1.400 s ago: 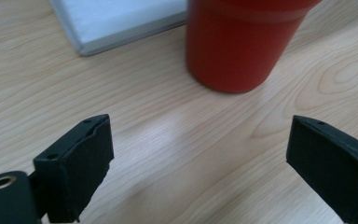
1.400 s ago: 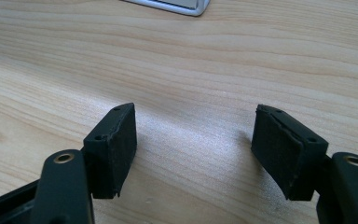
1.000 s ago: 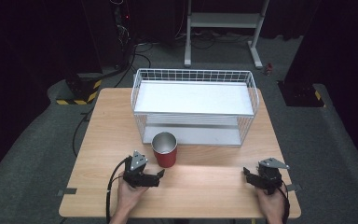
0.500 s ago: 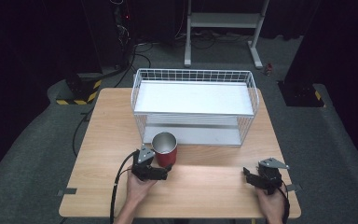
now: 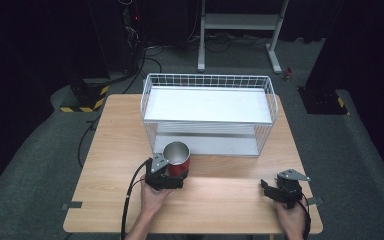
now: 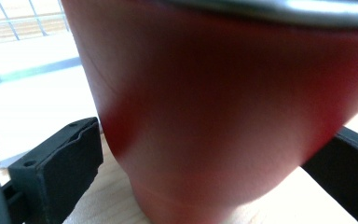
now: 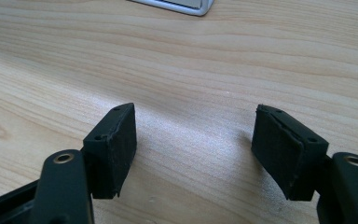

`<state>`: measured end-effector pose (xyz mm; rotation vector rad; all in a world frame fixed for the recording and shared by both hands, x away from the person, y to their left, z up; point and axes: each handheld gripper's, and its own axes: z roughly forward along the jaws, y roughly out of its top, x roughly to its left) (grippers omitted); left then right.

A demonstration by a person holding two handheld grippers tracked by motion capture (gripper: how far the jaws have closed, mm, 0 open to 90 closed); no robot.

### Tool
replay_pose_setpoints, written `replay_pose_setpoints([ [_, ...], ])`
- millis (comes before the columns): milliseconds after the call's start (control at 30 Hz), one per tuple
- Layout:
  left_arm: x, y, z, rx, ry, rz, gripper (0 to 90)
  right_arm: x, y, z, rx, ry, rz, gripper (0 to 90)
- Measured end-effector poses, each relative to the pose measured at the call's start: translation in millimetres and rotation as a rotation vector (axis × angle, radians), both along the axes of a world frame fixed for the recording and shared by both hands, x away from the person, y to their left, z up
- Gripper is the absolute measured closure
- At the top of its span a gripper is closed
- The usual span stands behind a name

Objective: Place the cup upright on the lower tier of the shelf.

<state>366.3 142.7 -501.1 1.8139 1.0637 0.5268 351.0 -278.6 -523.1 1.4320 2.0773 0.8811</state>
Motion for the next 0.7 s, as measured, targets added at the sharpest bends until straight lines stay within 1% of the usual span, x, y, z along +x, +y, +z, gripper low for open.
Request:
replay_pose_setpoints([
  [67, 1.0, -0.5, 1.1, -0.019, -0.011, 0.005, 0.0, -0.1, 0.1, 0.0, 0.000, 0.001, -0.001, 30.8],
  [167, 2.0, -2.1, 1.9, -0.017, -0.011, 0.004, 0.0, -0.1, 0.1, 0.0, 0.001, 0.001, -0.001, 30.8],
  [233, 4.0, -4.4, 3.8, -0.004, -0.017, -0.001, 0.0, -0.1, 0.2, 0.0, 0.001, 0.001, -0.001, 30.8],
  [267, 4.5, -5.5, 4.3, -0.010, -0.018, 0.001, 0.0, -0.1, 0.2, 0.0, 0.001, 0.001, -0.001, 30.8],
  [400, 8.0, -8.7, 7.3, -0.011, -0.024, 0.005, 0.0, -0.1, 0.2, 0.0, 0.001, 0.001, -0.001, 30.8],
  [433, 9.2, -9.2, 7.7, -0.009, -0.032, 0.006, 0.0, -0.1, 0.2, 0.0, 0.001, 0.001, -0.001, 30.8],
  [500, 10.5, -8.9, 7.6, -0.016, -0.032, 0.017, 0.1, -0.1, 0.2, 0.0, 0.001, 0.002, -0.001, 30.8],
  [567, 10.7, -8.9, 7.5, -0.015, -0.033, 0.021, 0.2, -0.1, 0.2, 0.0, 0.001, 0.002, 0.000, 30.8],
  [600, 10.8, -9.0, 7.4, -0.008, -0.039, 0.025, 1.2, -0.1, 0.2, 0.0, 0.001, 0.002, 0.000, 30.8],
  [700, 9.8, -9.7, 7.8, -0.009, -0.049, 0.024, 5.6, -0.1, 0.3, 0.0, 0.001, 0.002, 0.002, 30.8],
])
